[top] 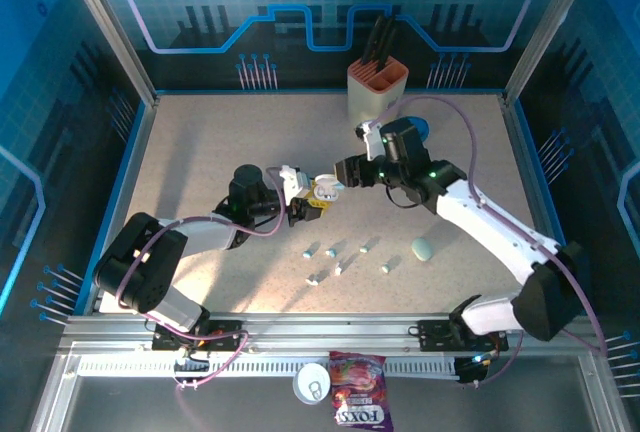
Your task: Insert wireless bluetooth earbuds into charging case
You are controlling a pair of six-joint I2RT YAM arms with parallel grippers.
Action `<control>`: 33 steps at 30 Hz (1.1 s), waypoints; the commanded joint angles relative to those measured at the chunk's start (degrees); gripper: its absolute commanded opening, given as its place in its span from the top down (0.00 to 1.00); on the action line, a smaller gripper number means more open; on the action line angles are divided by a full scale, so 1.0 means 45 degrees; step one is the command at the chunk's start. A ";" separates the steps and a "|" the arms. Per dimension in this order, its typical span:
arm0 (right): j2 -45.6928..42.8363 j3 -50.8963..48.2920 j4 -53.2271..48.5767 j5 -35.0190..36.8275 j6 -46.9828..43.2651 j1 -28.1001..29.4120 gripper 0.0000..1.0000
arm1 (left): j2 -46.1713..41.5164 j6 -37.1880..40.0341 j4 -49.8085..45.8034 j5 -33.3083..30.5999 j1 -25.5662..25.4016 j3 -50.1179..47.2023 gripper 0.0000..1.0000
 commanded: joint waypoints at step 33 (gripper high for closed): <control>0.0683 -0.5307 1.2991 -1.0131 1.1522 -0.2137 0.30 | 0.1439 -0.5590 0.6838 0.0423 -0.0125 0.0334 0.69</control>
